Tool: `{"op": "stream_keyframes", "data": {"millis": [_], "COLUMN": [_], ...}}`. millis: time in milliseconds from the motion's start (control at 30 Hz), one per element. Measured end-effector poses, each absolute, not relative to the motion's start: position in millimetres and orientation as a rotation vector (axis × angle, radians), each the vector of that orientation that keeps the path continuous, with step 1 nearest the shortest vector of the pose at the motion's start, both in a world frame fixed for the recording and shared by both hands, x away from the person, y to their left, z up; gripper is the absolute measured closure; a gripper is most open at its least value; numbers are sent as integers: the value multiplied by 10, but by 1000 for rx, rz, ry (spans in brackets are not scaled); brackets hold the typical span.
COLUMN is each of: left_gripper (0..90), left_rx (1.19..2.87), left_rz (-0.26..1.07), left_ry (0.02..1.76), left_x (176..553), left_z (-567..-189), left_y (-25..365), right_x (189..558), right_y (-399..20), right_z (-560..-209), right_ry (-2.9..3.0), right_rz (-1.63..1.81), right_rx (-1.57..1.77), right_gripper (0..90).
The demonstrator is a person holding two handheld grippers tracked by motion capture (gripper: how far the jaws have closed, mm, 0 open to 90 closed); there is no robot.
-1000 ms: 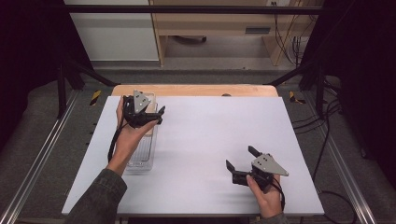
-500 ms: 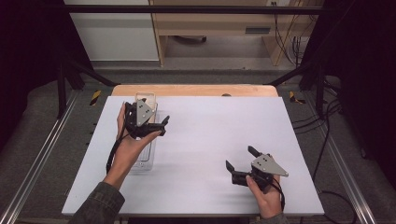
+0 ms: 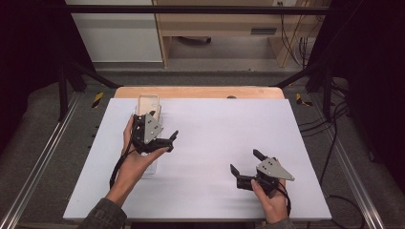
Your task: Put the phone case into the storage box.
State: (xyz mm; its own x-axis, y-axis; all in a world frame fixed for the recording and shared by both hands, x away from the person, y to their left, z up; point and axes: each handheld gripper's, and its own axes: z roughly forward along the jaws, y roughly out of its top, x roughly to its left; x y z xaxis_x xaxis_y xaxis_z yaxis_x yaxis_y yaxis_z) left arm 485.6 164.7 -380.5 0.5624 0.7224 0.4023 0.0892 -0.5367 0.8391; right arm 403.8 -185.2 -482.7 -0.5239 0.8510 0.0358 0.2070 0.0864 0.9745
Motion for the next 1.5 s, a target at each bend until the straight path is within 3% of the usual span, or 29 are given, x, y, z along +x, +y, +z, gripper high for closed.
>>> {"op": "stream_keyframes", "data": {"millis": [900, 1500], "left_gripper": [35, 28], "left_rx": [2044, 2002], "left_rz": [1008, 986], "left_ry": [529, 526], "left_x": [4417, 4179], "left_z": [-4011, -4073], "left_y": [1481, 1602], "right_x": [4031, 4029], "right_y": [-1830, -1823], "right_z": [-4830, -4837], "right_ry": [1807, 1813], "right_rz": [1467, 1461], "right_rx": [1040, 1036], "right_gripper": [37, 37]}}
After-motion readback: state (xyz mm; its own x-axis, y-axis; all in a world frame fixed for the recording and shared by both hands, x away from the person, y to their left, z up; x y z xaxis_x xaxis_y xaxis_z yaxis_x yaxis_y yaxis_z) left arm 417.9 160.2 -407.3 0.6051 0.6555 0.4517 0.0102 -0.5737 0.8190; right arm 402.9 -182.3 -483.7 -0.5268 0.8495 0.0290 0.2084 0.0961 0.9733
